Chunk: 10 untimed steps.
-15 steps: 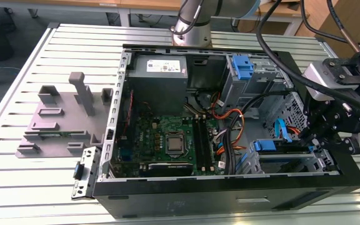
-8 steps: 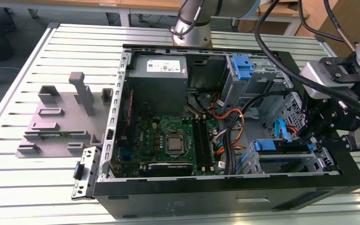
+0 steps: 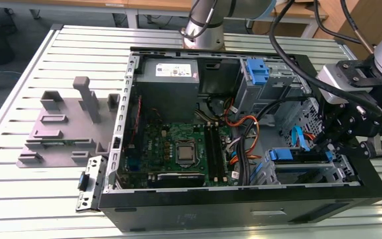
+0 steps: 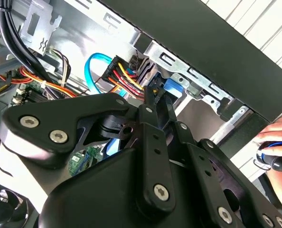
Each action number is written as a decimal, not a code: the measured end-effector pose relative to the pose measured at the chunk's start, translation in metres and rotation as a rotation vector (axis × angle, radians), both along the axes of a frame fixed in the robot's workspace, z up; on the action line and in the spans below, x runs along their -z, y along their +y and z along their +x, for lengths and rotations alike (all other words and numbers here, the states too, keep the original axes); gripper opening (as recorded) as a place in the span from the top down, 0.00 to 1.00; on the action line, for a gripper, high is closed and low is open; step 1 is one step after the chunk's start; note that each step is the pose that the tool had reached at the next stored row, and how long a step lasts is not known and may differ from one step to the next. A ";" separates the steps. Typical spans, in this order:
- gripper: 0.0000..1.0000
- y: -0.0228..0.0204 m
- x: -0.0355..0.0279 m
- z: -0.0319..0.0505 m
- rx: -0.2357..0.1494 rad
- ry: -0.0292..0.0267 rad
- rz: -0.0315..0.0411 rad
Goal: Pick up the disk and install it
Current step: 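Insert the second disk wire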
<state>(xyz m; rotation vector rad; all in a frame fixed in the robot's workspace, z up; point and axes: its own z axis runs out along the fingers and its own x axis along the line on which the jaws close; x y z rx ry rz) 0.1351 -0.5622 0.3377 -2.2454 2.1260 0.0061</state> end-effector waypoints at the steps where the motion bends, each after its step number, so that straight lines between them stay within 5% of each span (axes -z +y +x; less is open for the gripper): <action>1: 0.76 0.0001 0.0001 0.0000 -0.001 0.0000 -0.0005; 10: 0.76 0.0002 0.0019 0.0015 -0.005 0.0001 -0.0049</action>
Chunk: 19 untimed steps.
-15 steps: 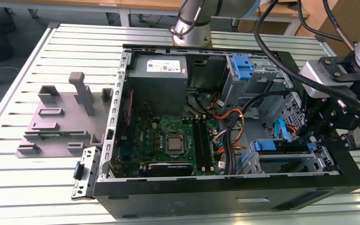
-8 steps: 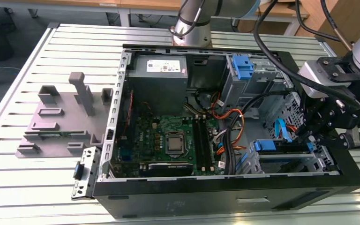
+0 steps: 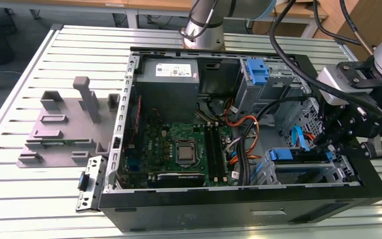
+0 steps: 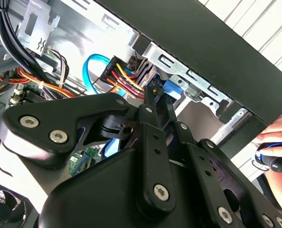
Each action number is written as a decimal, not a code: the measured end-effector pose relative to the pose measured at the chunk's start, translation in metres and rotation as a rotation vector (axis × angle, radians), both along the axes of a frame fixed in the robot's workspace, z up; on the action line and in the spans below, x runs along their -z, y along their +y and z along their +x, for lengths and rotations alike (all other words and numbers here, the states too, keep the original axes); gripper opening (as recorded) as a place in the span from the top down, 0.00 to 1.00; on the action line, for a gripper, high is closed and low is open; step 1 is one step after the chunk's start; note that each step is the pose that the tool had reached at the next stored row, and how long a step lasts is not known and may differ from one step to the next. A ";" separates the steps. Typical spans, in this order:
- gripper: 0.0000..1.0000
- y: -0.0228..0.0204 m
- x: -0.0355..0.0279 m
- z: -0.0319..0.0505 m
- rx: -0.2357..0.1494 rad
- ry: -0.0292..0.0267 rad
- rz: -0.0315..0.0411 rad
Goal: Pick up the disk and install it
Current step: 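Insert the second disk wire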
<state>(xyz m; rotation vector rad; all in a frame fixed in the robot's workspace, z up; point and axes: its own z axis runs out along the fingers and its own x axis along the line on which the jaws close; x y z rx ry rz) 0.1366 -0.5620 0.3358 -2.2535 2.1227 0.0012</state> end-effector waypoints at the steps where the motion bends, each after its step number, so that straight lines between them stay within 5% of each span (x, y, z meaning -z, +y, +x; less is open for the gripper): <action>1: 0.76 0.0000 0.0001 0.0001 -0.001 -0.0001 -0.0005; 19: 0.76 -0.0036 0.0003 -0.0038 -0.002 -0.0004 -0.0009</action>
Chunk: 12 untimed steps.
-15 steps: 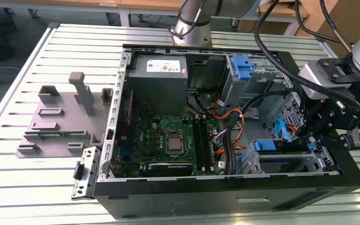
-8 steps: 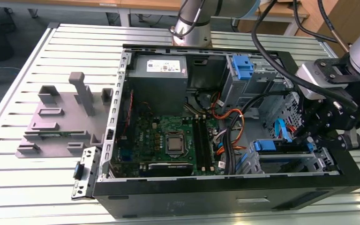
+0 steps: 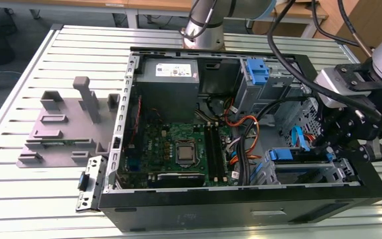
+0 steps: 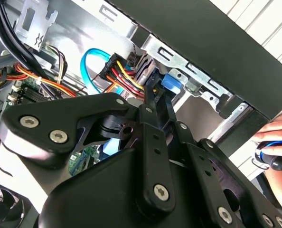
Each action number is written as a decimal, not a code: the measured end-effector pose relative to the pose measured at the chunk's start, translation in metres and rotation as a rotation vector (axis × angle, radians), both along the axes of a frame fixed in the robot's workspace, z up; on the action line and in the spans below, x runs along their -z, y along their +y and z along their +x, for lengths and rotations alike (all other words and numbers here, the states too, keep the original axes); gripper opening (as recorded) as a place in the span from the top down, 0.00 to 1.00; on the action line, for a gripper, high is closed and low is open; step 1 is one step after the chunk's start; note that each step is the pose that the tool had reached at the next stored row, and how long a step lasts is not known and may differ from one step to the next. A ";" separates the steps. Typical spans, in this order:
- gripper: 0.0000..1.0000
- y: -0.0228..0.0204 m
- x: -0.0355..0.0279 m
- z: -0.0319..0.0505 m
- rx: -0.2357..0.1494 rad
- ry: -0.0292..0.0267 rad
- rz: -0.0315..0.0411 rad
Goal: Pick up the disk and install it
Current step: 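Insert the second disk wire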
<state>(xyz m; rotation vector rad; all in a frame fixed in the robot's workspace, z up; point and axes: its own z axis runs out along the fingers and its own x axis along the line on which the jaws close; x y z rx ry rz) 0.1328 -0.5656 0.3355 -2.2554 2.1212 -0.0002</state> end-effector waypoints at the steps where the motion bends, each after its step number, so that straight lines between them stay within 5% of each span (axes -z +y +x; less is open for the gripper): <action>1: 0.76 0.0000 0.0000 0.0005 0.000 0.0000 0.0000; 12: 0.76 0.0000 0.0000 0.0087 0.000 0.0000 0.0000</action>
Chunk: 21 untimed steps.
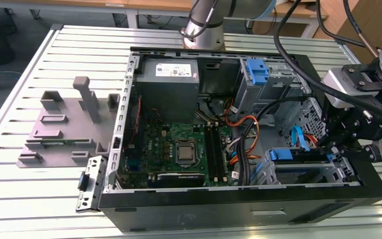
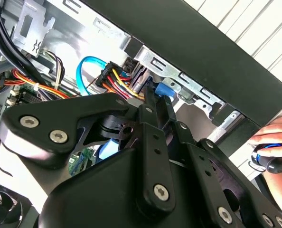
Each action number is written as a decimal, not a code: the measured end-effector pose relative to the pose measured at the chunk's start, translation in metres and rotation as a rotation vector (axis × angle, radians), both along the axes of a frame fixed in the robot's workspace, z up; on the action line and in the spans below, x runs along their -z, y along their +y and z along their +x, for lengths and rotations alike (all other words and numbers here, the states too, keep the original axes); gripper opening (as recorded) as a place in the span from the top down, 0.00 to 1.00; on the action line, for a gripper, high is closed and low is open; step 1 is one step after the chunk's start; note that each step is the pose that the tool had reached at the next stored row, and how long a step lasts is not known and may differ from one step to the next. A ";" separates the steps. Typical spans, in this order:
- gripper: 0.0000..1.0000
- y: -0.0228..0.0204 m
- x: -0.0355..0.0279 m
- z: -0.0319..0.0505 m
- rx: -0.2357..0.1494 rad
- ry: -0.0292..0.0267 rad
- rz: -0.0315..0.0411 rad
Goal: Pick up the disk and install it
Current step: 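Insert the second disk wire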
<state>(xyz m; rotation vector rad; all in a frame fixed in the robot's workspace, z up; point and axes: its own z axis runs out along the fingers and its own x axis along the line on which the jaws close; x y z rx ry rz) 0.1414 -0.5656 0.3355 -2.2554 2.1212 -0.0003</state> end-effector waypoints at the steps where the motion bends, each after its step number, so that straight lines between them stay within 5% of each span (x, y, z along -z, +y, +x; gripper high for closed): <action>1: 0.76 -0.0001 0.0000 0.0000 0.000 0.0000 0.0000; 8: 0.76 -0.0001 0.0000 0.0001 0.000 -0.0001 0.0000; 16: 0.76 -0.0006 0.0000 -0.0057 0.000 -0.0089 0.0002; 21: 0.76 0.0000 0.0000 -0.0075 0.000 -0.0096 0.0068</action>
